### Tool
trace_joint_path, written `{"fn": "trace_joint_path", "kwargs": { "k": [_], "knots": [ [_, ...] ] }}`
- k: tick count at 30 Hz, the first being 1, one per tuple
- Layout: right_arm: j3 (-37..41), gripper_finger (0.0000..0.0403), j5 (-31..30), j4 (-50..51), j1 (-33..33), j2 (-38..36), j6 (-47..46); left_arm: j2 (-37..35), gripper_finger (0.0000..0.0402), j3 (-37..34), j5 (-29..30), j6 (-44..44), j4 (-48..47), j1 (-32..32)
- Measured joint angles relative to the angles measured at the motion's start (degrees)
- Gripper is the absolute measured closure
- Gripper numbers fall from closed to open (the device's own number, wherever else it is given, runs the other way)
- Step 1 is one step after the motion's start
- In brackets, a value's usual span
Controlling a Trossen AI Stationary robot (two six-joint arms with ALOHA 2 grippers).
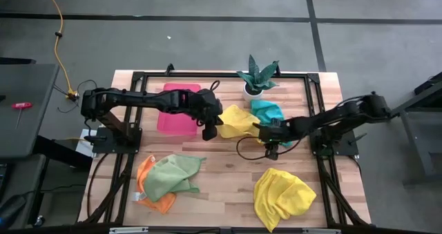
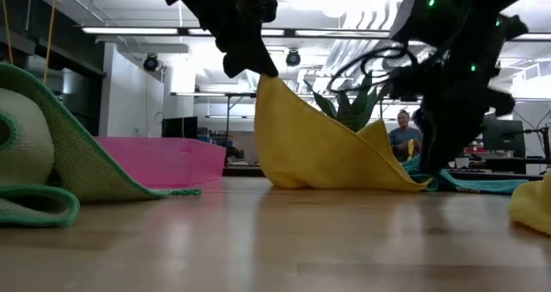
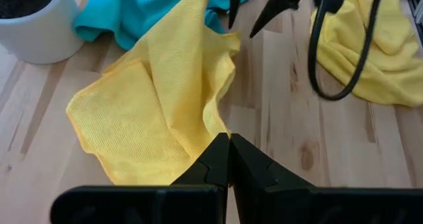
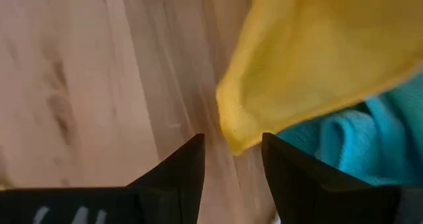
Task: Fold microfiber towels
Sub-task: Fold the top yellow microfiber towel
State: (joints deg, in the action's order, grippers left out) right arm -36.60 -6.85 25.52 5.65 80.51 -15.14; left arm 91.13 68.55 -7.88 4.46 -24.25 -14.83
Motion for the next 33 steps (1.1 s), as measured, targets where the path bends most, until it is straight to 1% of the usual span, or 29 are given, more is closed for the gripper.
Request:
{"fn": "trace_joint_path", "kwargs": {
  "k": [6, 16, 19, 23, 24, 27, 29, 33],
  "knots": [
    [-0.2, 0.0260, -1.6, -1.2, 0.0, 4.7, 2.7, 0.0, 0.0401, 0.0, 0.0, 0.5, 0.0, 0.0],
    [-0.2, 0.0265, -3.0, -1.6, 0.1, 5.3, 1.7, 0.0, 0.0401, 0.0, 0.0, 1.4, 0.0, 0.0],
    [-0.2, 0.0296, -3.0, -2.0, 0.1, 5.3, -0.3, 0.0, 0.0401, 0.0, 0.0, 1.4, -0.1, 0.0],
    [-0.1, 0.0379, -2.9, -2.8, 0.1, 5.4, -3.8, 0.0, 0.0401, 0.0, 0.0, 1.6, -0.7, 0.0],
    [-0.1, 0.0390, -2.5, -3.0, 0.0, 5.4, -4.3, 0.0, 0.0401, 0.0, 0.0, 1.6, -1.1, 0.0],
    [-1.0, 0.0388, -2.1, -1.7, 0.3, 5.4, -5.9, -0.6, 0.0401, 0.0, 0.0, 1.5, -3.0, 0.0],
    [-2.2, 0.0396, -1.6, 0.8, 0.8, 4.4, -5.8, -1.7, 0.0401, 0.0, 0.0, 1.4, -5.0, 0.0],
    [-6.1, 0.0400, 2.9, 4.3, 1.0, 0.1, -4.8, -4.9, 0.0401, 0.0, 0.0, -0.1, -8.7, -0.2]
  ]
}}
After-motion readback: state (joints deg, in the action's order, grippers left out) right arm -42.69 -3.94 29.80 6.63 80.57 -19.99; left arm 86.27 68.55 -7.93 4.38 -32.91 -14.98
